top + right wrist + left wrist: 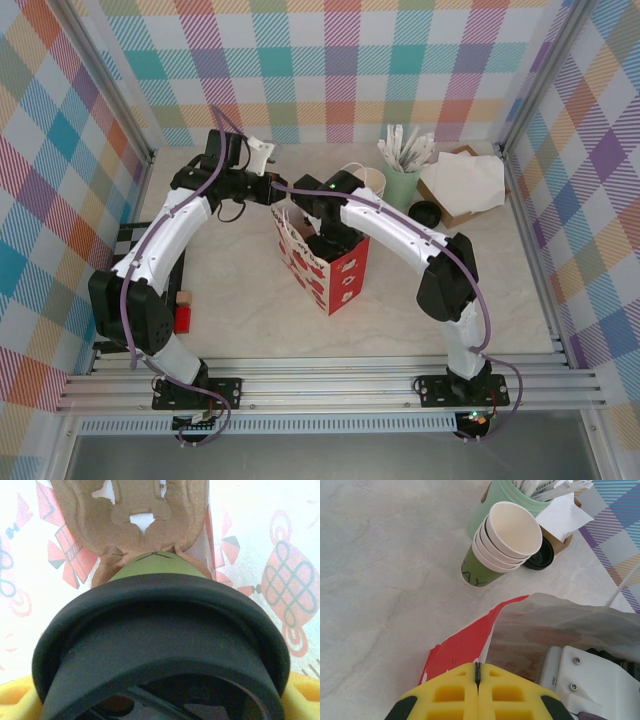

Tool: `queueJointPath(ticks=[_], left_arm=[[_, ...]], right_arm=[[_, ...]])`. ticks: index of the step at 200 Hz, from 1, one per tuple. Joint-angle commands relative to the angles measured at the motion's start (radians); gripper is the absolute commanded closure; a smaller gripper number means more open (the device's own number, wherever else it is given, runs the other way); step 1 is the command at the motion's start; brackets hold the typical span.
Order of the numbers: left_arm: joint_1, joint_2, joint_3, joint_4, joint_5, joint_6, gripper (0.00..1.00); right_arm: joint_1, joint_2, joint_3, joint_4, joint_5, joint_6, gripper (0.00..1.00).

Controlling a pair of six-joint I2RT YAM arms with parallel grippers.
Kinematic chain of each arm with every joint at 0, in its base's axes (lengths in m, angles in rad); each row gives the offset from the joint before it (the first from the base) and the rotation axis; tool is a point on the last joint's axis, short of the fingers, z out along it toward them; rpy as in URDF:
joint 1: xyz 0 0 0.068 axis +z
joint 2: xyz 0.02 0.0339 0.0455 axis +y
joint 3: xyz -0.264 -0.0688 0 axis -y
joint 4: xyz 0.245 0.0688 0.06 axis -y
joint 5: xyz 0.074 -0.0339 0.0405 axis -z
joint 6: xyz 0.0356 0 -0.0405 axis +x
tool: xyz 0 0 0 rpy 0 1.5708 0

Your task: Pack the takeout coffee

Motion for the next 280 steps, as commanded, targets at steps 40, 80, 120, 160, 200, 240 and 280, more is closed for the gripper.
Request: queueJointPath(ticks=[40, 80, 120, 160, 200, 240, 280], left_arm=[[0.006, -0.025, -0.021, 0.005, -0.009, -0.012, 1.0], [0.006, -0.019, -0.02, 0.003, -0.011, -0.017, 1.0], [0.006, -0.02, -0.024, 0.007, -0.021, -0.018, 1.0], [0.006, -0.024, -0.023, 0.011, -0.029, -0.017, 1.0], [0.008, -0.027, -0.023, 0.011, -0.033, -0.016, 1.0], [0.009, -0.03, -0.025, 0.011, -0.036, -0.013, 1.0], [0.01, -0.03, -0.022, 0.013, -0.041, -0.004, 1.0]], right_arm=[[-0.007, 0.03, -0.054, 0.039, -0.014, 0.011, 0.39], [-0.007, 0.024, -0.055, 0.044, -0.015, 0.01, 0.39], [-0.006, 0.024, -0.054, 0.035, -0.009, 0.011, 0.38], [-0.007, 0.019, -0.049, 0.026, -0.003, 0.013, 0.38], [-0.005, 0.016, -0.039, 0.02, 0.007, 0.012, 0.38], [-0.007, 0.015, -0.035, 0.014, 0.014, 0.011, 0.38], [-0.006, 0.013, -0.003, -0.013, 0.02, 0.006, 0.38]])
